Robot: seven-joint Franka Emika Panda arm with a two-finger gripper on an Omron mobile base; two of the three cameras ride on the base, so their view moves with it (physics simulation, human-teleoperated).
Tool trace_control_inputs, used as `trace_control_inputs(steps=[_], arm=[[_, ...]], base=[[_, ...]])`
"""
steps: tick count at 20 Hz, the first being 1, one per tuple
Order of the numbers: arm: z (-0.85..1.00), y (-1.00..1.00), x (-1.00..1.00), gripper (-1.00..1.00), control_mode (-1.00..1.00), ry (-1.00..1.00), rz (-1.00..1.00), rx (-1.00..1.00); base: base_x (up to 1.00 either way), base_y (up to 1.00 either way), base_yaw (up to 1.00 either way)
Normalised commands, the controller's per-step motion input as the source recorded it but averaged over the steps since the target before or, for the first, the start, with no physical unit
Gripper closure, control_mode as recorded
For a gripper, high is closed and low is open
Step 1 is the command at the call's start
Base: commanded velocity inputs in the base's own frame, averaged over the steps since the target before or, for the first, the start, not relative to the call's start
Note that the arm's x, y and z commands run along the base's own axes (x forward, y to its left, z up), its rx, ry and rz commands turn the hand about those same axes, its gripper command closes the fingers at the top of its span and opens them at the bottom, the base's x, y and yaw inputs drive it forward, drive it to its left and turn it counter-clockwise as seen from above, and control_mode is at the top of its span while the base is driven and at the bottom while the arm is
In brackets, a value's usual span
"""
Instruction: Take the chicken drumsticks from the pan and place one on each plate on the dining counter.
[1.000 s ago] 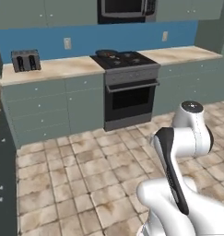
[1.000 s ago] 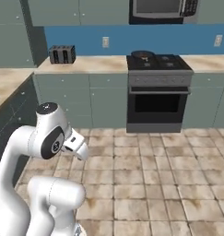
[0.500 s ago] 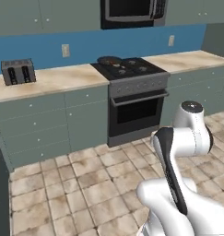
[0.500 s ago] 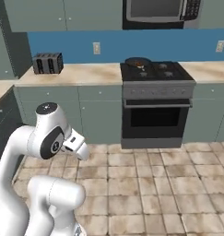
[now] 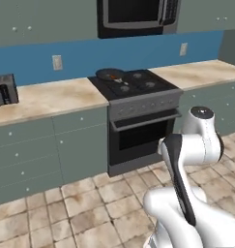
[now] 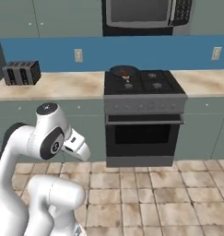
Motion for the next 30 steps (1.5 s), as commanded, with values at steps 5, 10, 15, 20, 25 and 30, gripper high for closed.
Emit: trace_control_inputs(steps=[5,10,15,20,25,30], arm=[[0.00,0.00,0.00,-1.00,1.00,0.00,0.00,0.00],[0.00,0.00,0.00,-1.00,1.00,0.00,0.00,0.00],[0.00,0.00,0.00,-1.00,1.00,0.00,0.00,0.00],[0.00,0.00,0.00,-1.00,1.00,0.00,0.00,0.00],[0.00,0.00,0.00,-1.00,1.00,0.00,0.00,0.00],[0.00,0.00,0.00,-1.00,1.00,0.00,0.00,0.00]], base=[[1.00,-0.24,0.03],[1.00,-0.07,0.11],[1.00,-0.49,0.21],[1.00,-0.53,0.22],[1.00,-0.10,0.21],[0.99,-0.08,0.24]])
